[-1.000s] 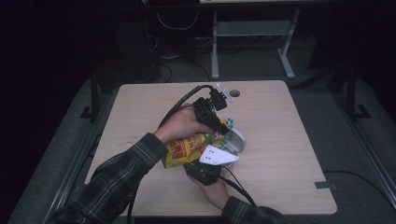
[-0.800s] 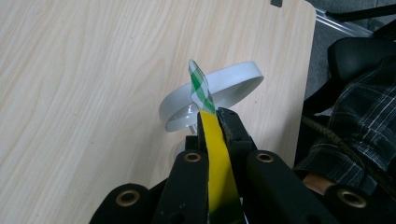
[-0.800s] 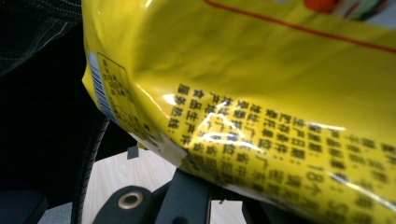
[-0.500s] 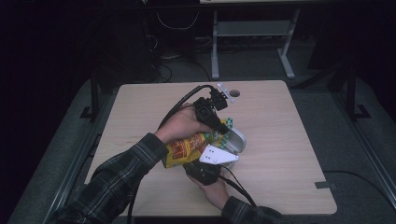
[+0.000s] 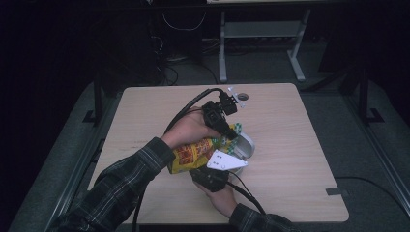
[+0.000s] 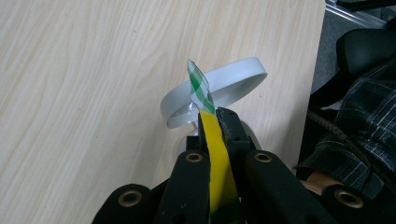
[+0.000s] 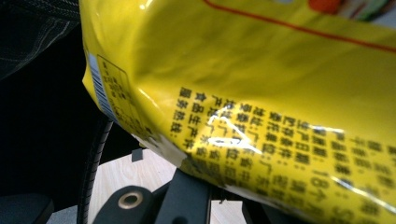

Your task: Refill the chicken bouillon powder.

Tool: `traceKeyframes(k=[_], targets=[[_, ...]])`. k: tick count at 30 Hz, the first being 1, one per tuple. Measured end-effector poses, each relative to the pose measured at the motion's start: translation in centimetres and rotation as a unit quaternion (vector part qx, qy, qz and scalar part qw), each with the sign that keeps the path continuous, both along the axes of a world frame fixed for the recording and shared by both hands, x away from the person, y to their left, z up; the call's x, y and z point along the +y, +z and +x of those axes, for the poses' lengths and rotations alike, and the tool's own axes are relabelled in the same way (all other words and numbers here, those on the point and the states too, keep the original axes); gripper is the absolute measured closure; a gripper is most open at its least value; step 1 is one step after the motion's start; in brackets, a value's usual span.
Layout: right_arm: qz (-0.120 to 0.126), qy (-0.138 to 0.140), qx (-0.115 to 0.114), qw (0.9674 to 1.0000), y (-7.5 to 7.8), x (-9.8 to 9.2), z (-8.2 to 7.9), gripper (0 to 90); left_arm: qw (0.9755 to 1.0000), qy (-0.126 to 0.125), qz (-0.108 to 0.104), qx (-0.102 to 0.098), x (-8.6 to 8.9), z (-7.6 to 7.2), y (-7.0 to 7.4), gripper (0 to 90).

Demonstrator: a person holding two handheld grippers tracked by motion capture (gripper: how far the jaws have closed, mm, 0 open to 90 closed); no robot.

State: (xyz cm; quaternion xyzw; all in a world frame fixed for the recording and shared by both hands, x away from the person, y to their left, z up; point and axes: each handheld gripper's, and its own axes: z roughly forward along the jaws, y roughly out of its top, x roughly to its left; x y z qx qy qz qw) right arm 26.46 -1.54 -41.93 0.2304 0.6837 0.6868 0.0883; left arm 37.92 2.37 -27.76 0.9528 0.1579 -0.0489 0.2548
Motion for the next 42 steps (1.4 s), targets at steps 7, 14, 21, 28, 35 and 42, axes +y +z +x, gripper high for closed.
traceKeyframes(k=[7, 14, 21, 28, 35, 42], targets=[[0.002, 0.001, 0.001, 1.0000, 0.00, 0.02, 0.03, 89.9, 1.0000, -0.001, 0.004, 0.004, 0.01, 0.14, -0.03, 89.8], [0.002, 0.002, 0.000, 1.0000, 0.00, 0.00, 0.03, 89.9, 1.0000, -0.002, 0.004, 0.002, 0.00, 0.11, -0.02, 89.9], [0.001, 0.001, 0.000, 1.0000, 0.00, 0.00, 0.03, 89.9, 1.0000, -0.002, 0.004, 0.001, 0.00, 0.10, 0.01, 89.8], [0.000, 0.000, 0.001, 1.0000, 0.00, -0.03, 0.05, 89.9, 1.0000, -0.002, 0.002, 0.000, 0.00, 0.10, 0.01, 89.8], [0.000, -0.001, 0.000, 1.0000, 0.00, -0.07, 0.10, 89.9, 1.0000, -0.002, -0.004, -0.004, 0.05, 0.06, 0.13, 89.8], [-0.002, -0.003, -0.001, 1.0000, -0.01, -0.13, 0.16, 89.9, 0.9999, 0.000, -0.012, -0.007, 0.06, -0.02, 0.23, 89.8]])
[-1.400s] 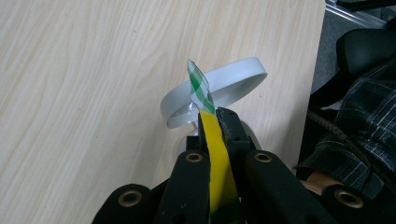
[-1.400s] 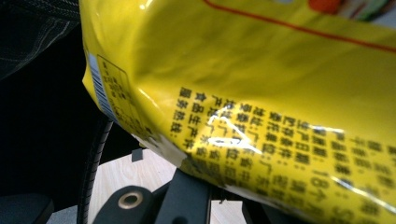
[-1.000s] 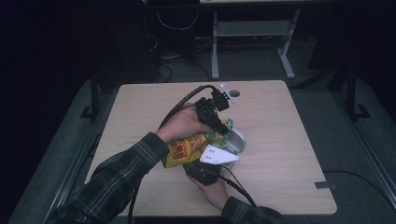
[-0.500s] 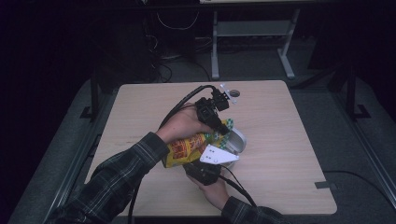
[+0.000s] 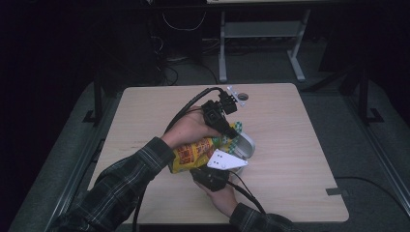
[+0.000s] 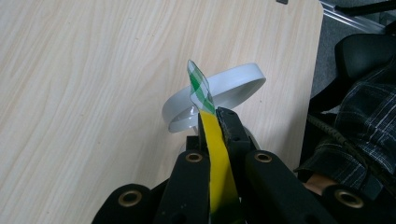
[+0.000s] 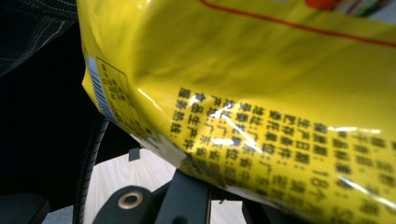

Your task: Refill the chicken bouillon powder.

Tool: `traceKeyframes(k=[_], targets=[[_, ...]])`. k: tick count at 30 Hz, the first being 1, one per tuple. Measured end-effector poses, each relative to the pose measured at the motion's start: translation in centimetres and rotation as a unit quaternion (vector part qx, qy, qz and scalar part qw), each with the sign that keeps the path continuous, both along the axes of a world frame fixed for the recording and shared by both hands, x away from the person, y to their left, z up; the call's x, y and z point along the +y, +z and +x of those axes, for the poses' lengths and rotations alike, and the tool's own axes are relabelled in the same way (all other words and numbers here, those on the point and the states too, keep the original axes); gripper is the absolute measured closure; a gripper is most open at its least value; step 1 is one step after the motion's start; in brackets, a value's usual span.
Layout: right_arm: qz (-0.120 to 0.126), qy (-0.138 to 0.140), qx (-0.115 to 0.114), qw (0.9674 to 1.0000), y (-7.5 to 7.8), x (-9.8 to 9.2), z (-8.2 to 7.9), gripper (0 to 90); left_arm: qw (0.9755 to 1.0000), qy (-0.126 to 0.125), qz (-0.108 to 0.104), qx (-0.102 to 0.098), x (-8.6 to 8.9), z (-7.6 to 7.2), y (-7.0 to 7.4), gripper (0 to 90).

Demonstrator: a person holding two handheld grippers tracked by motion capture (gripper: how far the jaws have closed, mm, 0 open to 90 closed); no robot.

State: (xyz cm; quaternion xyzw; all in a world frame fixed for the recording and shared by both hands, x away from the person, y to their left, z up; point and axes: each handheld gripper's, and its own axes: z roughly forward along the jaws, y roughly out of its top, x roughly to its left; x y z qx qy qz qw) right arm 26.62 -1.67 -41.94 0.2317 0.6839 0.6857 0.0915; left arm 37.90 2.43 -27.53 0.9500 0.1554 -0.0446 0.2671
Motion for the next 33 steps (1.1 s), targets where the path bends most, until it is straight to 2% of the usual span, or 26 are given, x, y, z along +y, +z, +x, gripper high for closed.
traceKeyframes(k=[33], targets=[[0.002, -0.003, -0.002, 1.0000, 0.21, -0.21, -0.01, 89.9, 0.9999, -0.004, -0.007, -0.010, -0.03, -0.18, 0.47, 89.8]])
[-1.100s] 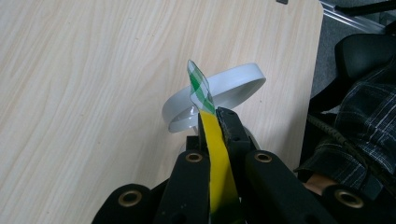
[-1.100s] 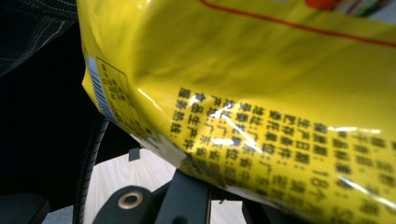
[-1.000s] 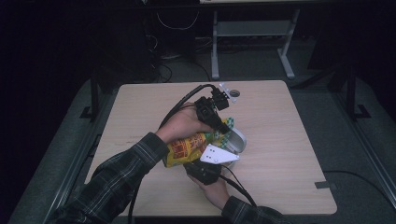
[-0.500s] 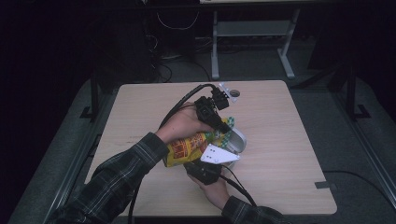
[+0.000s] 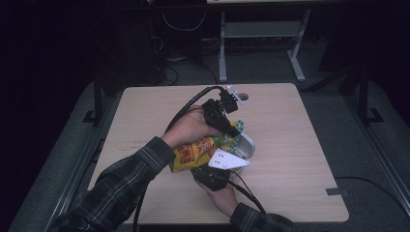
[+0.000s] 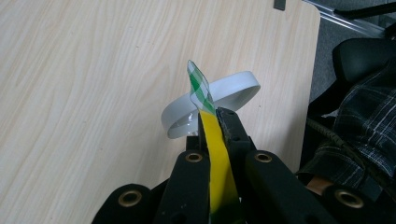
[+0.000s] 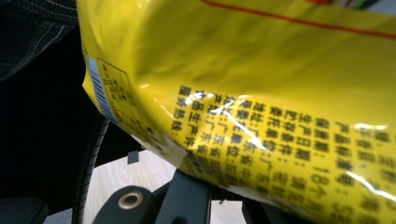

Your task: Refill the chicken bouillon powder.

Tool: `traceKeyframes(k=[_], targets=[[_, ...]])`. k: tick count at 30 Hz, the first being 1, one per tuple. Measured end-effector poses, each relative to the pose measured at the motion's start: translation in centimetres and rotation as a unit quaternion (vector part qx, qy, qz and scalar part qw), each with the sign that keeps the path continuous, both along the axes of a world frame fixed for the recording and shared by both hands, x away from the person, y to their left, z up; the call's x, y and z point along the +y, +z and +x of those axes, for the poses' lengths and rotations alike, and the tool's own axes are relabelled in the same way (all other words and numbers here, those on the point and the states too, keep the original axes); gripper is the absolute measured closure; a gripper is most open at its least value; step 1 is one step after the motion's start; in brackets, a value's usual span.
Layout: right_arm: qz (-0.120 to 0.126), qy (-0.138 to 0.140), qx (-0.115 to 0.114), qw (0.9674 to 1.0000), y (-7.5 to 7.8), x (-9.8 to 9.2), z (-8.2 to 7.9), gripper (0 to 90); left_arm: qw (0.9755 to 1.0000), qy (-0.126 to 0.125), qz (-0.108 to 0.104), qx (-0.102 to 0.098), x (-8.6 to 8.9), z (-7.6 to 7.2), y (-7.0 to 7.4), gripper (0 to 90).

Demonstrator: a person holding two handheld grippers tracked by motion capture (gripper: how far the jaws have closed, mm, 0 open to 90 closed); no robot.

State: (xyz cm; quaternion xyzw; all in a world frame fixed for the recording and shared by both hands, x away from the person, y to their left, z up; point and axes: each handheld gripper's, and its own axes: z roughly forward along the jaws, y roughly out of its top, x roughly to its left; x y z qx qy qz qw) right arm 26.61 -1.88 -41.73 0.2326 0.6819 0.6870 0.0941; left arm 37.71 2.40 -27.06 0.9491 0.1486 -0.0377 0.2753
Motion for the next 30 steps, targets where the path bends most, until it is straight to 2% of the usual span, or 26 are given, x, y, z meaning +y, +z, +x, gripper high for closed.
traceKeyframes(k=[18, 30], targets=[[-0.011, 0.005, 0.002, 0.9999, -0.37, 0.28, -0.08, 89.9, 0.9999, 0.006, -0.014, 0.003, 0.69, -0.16, -0.39, 89.8], [-0.015, 0.005, 0.001, 0.9999, -0.52, 0.35, -0.04, 89.9, 0.9999, 0.007, -0.015, 0.004, 0.85, -0.18, -0.41, 89.8]])
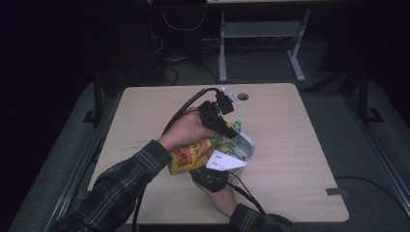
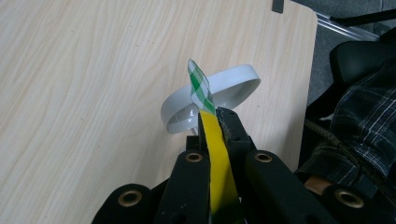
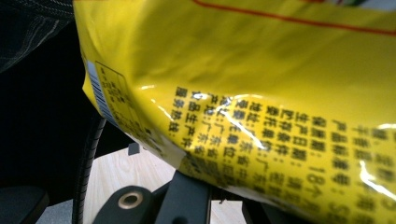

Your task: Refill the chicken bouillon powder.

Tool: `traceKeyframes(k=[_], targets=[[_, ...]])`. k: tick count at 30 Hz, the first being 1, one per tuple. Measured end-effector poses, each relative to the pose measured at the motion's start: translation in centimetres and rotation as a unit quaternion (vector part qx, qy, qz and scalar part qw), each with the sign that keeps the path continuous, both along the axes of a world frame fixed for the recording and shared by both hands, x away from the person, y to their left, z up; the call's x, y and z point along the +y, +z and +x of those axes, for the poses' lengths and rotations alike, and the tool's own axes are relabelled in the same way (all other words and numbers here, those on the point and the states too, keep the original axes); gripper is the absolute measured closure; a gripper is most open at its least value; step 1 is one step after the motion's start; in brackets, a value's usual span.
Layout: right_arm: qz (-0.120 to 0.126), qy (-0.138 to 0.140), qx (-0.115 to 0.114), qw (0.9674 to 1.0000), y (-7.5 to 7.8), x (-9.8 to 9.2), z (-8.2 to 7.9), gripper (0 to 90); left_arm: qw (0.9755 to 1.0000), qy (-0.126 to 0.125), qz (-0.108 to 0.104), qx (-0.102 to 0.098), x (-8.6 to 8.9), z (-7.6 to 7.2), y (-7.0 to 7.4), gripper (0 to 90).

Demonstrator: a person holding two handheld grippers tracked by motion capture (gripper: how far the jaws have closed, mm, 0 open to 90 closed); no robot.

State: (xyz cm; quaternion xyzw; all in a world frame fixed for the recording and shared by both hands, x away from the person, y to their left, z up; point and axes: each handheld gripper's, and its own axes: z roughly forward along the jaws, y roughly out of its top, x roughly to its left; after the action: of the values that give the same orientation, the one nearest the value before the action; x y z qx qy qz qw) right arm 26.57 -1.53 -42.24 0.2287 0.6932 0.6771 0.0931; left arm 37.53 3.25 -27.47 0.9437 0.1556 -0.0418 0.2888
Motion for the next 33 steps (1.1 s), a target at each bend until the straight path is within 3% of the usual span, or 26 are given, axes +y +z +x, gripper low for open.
traceKeyframes(k=[13, 23, 33], targets=[[-0.004, 0.000, -0.004, 1.0000, -0.1, 0.0, 0.0, 89.9, 1.0000, -0.002, -0.004, -0.001, 0.4, -0.2, 0.2, 89.8], [-0.010, 0.006, -0.003, 0.9999, -0.3, 0.3, -0.1, 89.9, 0.9997, -0.006, -0.021, 0.002, 1.8, -0.3, 0.4, 89.8], [-0.013, 0.005, 0.000, 0.9999, -0.6, 0.4, 0.0, 89.9, 0.9975, -0.010, -0.070, 0.009, 3.9, -1.1, 1.2, 89.9]])
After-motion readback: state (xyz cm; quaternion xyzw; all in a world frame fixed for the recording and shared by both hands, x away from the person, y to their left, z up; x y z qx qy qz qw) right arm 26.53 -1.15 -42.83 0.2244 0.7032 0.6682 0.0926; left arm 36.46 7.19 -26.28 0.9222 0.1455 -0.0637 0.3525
